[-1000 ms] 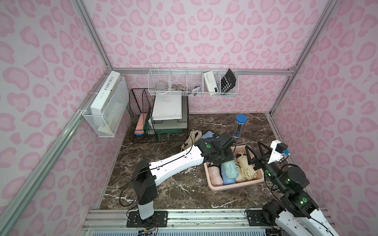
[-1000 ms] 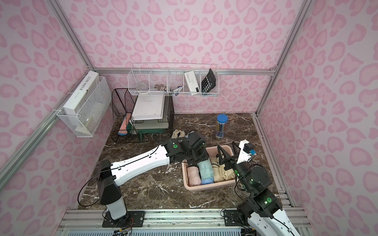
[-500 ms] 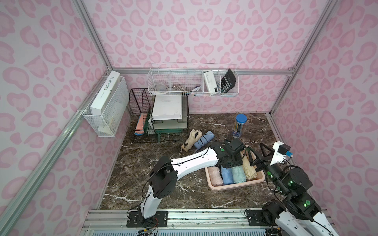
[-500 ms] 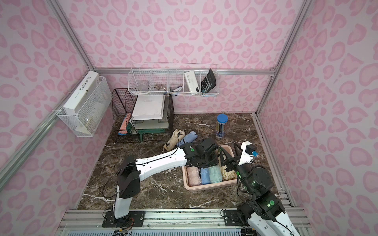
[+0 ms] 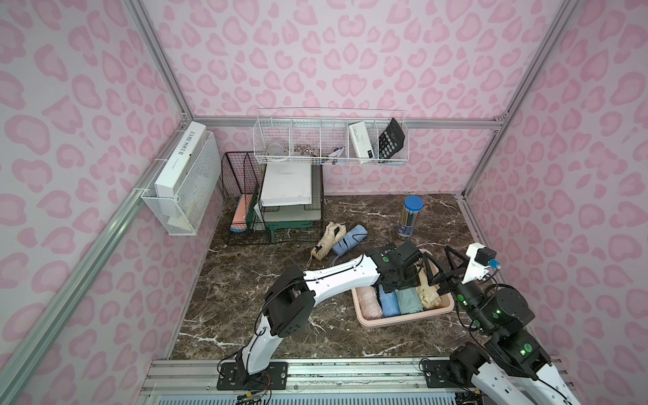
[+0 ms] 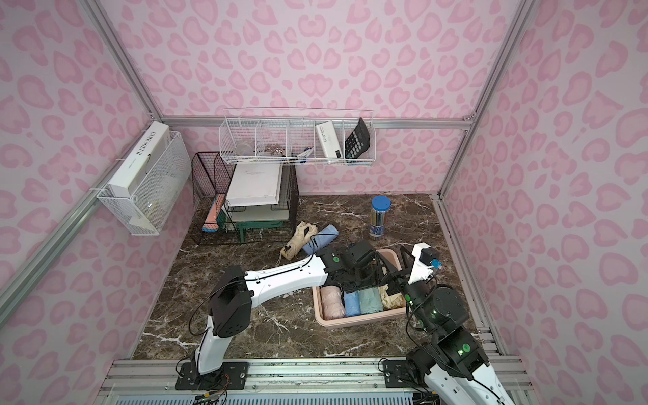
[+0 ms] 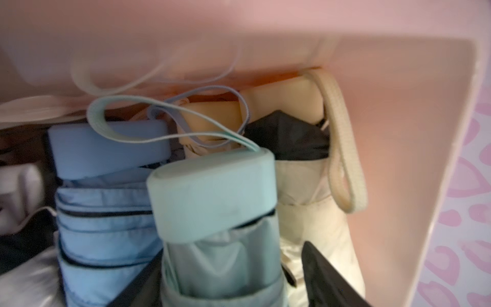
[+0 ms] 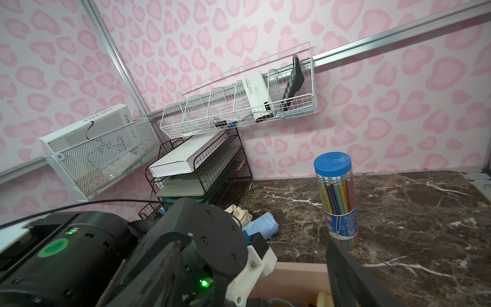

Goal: Put the umbrella into the storage box
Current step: Place the umbrella in the storage box.

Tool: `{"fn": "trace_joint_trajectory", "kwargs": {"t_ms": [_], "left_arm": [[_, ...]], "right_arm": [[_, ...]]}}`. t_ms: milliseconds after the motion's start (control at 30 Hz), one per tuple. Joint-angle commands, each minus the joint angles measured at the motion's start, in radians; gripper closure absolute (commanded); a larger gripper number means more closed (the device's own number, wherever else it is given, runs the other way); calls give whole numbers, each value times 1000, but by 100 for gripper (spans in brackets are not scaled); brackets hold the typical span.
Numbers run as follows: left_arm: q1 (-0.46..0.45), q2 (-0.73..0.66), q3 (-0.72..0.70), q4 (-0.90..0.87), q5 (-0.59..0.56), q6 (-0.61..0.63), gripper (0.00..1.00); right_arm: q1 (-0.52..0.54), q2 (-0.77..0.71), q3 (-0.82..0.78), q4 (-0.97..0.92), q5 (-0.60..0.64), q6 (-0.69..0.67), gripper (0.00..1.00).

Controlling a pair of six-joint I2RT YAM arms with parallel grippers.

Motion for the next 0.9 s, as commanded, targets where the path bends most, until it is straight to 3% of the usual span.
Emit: {"fn": "trace_joint_trajectory", "kwargs": {"t_ms": [0, 233, 433, 533, 667, 867], "left_arm": [[5, -51, 4, -11, -43, 2, 20], [5, -198, -17, -89, -172, 39, 12], [19, -361, -123, -129, -316, 73, 13], [28, -450, -196, -116, -449, 153, 15], [88, -569, -304, -88, -525, 263, 16], [223, -705, -459, -61, -512, 366, 17]], "right_arm": [[0, 8, 3, 8, -2, 8, 21], [0, 48, -10, 49, -20, 17, 22], [0, 128, 5, 90, -42, 7, 22], [0, 195, 33, 91, -62, -1, 22], [-1, 318, 93, 84, -96, -10, 22], [-10, 545, 223, 53, -161, -29, 22]]}}
